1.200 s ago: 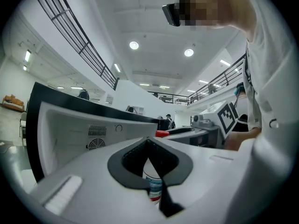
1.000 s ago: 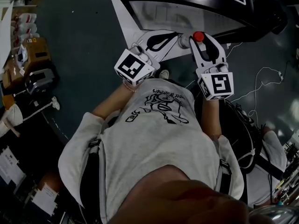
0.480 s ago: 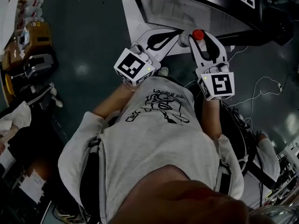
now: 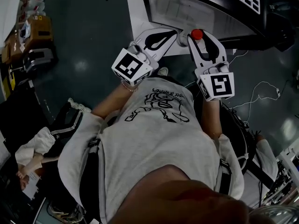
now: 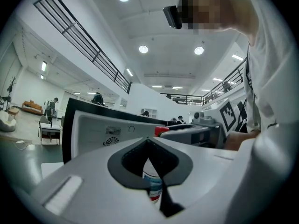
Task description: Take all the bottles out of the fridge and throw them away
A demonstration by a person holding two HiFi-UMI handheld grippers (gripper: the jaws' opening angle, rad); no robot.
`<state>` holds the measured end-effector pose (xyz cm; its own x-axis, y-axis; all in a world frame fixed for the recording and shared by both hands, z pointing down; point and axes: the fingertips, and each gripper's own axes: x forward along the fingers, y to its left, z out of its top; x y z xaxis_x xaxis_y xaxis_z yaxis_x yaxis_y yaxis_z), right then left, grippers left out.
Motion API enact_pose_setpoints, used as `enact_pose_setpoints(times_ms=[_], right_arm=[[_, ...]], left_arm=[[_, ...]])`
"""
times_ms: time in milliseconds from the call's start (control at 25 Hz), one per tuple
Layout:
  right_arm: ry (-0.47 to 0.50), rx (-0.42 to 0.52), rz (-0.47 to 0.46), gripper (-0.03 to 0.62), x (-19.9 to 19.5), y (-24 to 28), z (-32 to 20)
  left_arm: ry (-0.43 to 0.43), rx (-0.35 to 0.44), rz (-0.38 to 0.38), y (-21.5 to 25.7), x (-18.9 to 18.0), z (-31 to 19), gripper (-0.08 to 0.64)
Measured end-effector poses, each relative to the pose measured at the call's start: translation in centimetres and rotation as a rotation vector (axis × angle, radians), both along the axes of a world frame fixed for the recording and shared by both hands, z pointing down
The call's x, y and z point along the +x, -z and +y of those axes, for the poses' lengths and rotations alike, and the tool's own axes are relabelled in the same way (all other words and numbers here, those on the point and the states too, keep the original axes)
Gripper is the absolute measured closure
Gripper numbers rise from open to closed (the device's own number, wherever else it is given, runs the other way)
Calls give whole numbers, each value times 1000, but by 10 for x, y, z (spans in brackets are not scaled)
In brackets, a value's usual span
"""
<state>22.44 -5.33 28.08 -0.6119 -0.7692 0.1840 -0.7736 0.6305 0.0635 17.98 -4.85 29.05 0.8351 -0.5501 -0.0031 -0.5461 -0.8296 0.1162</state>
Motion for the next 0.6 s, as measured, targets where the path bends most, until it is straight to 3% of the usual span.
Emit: enact_pose_setpoints(times_ms=[600], right_arm=[[103,8,-1,443,-68,8,1]], left_arm=[[91,-3,-4,4,-71,5,552]])
